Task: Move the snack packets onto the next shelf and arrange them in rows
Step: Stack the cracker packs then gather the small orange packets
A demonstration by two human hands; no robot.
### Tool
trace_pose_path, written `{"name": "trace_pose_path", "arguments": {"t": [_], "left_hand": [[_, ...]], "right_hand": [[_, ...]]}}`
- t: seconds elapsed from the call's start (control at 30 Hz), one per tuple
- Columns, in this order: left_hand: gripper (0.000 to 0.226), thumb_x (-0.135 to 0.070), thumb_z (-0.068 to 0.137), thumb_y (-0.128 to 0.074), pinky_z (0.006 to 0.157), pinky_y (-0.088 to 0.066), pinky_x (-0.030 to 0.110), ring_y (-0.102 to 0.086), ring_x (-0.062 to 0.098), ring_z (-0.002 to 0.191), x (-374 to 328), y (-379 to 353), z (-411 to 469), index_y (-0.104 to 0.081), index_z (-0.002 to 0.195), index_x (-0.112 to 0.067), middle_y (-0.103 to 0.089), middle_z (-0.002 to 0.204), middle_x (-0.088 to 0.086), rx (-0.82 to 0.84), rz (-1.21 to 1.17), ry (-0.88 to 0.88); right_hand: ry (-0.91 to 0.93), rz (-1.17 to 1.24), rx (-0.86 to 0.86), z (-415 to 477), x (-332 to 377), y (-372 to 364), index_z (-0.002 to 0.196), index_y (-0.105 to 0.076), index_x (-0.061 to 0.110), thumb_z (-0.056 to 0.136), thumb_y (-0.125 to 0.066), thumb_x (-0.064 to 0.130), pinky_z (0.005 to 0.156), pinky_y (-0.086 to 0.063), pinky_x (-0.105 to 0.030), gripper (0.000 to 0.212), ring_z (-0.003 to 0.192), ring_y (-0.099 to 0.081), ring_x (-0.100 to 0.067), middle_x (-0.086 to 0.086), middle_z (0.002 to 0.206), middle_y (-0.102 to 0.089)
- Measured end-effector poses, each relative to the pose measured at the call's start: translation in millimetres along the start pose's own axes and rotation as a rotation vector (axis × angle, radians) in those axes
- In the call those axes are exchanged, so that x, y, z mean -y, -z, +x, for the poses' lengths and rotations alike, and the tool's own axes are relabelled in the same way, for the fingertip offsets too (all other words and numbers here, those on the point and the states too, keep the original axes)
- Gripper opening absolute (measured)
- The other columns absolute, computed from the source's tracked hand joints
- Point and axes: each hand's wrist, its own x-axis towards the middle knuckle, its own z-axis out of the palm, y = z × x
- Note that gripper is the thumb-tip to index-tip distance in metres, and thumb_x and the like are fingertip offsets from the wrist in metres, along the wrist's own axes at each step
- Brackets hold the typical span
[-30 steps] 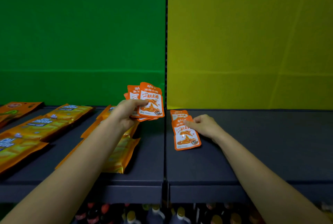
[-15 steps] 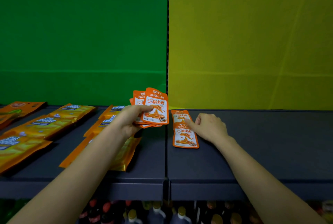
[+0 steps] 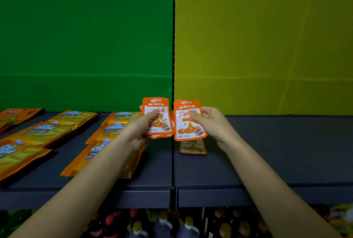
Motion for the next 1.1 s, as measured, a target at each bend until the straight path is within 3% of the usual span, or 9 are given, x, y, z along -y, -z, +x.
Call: {"name": "trace_pose_path", "arguments": {"t": [0.1,0.27,0.4,0.57,0.67,0.77,0.97,1.03,1.1], "left_hand": [[0.019,-0.015,0.093,-0.051,0.037,-0.050,0.018,-0.062,0.007,0.038,-4.8,11.0,4.7,-0.057,0.077,-0.008,-0.066,0.045,-0.002,-0.074,0.009,-0.025],[0.014,-0.020,0.090,-0.057,0.042,-0.053,0.019,-0.064,0.008,0.042,-7.5,12.8,5.7,-0.059,0.082,-0.009,-0.068,0.051,-0.002,-0.067,0.056,0.010],[0.016,-0.018,0.091,-0.056,0.039,-0.052,0.020,-0.063,0.008,0.039,-10.0,6.4,3.4,-0.057,0.079,-0.008,-0.066,0.045,-0.002,-0.034,0.027,0.026],[0.016,-0.016,0.092,-0.055,0.039,-0.052,0.021,-0.062,0.008,0.038,-9.2,3.1,1.3,-0.057,0.078,-0.008,-0.065,0.044,-0.001,-0.007,0.029,0.036],[0.016,-0.016,0.092,-0.054,0.039,-0.052,0.021,-0.063,0.008,0.038,-8.8,3.6,1.9,-0.057,0.078,-0.008,-0.066,0.045,-0.001,0.012,0.021,0.041],[0.016,-0.016,0.092,-0.055,0.039,-0.052,0.021,-0.063,0.008,0.039,-9.1,3.9,3.1,-0.057,0.078,-0.009,-0.066,0.045,-0.001,0.024,0.021,0.044],[0.016,-0.017,0.091,-0.055,0.043,-0.054,0.023,-0.064,0.009,0.040,-6.0,-0.4,6.8,-0.058,0.078,-0.008,-0.067,0.047,0.000,0.078,0.038,0.049],[0.016,-0.016,0.091,-0.055,0.046,-0.054,0.024,-0.065,0.009,0.042,-4.1,-6.7,7.7,-0.059,0.078,-0.007,-0.068,0.049,0.000,0.107,0.040,0.049],[0.016,-0.014,0.091,-0.054,0.044,-0.054,0.022,-0.064,0.009,0.041,-1.5,-19.6,6.3,-0.059,0.078,-0.006,-0.068,0.048,0.000,0.139,0.058,0.036]], "right_hand": [[-0.021,0.015,0.019,-32.3,-9.1,17.5,0.090,-0.062,0.011,0.089,-0.058,0.011,0.057,-0.054,-0.014,0.004,0.058,-0.068,-0.001,0.005,0.074,-0.072],[-0.155,-0.175,0.036,-60.3,-33.6,12.5,0.113,-0.059,0.014,0.087,-0.063,0.022,0.083,-0.057,-0.039,0.028,0.085,-0.072,-0.019,-0.006,0.099,-0.074],[-0.159,-0.443,0.005,-63.4,-37.2,3.3,0.115,-0.057,0.021,0.088,-0.060,0.036,0.085,-0.057,-0.036,0.031,0.089,-0.071,-0.013,0.001,0.104,-0.073],[-0.136,-0.743,-0.027,-64.8,-36.0,1.1,0.116,-0.059,0.022,0.088,-0.053,0.047,0.068,-0.048,-0.022,0.038,0.092,-0.068,-0.010,0.006,0.105,-0.071],[-0.122,-0.794,-0.036,-65.4,-33.7,0.7,0.114,-0.061,0.022,0.088,-0.052,0.049,0.054,-0.037,-0.015,0.039,0.080,-0.062,-0.006,0.007,0.102,-0.070],[-0.132,-0.826,-0.034,-65.5,-32.6,0.6,0.117,-0.061,0.023,0.087,-0.053,0.050,0.051,-0.032,-0.012,0.041,0.083,-0.061,-0.008,0.007,0.104,-0.070],[-0.139,-0.966,-0.081,-61.6,-25.2,8.4,0.114,-0.064,0.028,0.086,-0.034,0.067,0.078,-0.041,-0.032,0.056,0.105,-0.059,-0.024,0.001,0.107,-0.067],[-0.090,-0.888,-0.175,-58.5,-19.8,12.4,0.107,-0.066,0.029,0.088,-0.028,0.067,0.084,-0.042,-0.036,0.057,0.107,-0.058,-0.028,-0.002,0.107,-0.067],[-0.028,-0.730,-0.205,-48.7,-14.5,17.1,0.097,-0.067,0.030,0.088,-0.025,0.067,0.090,-0.045,-0.039,0.057,0.104,-0.059,-0.027,0.003,0.091,-0.069]]}}
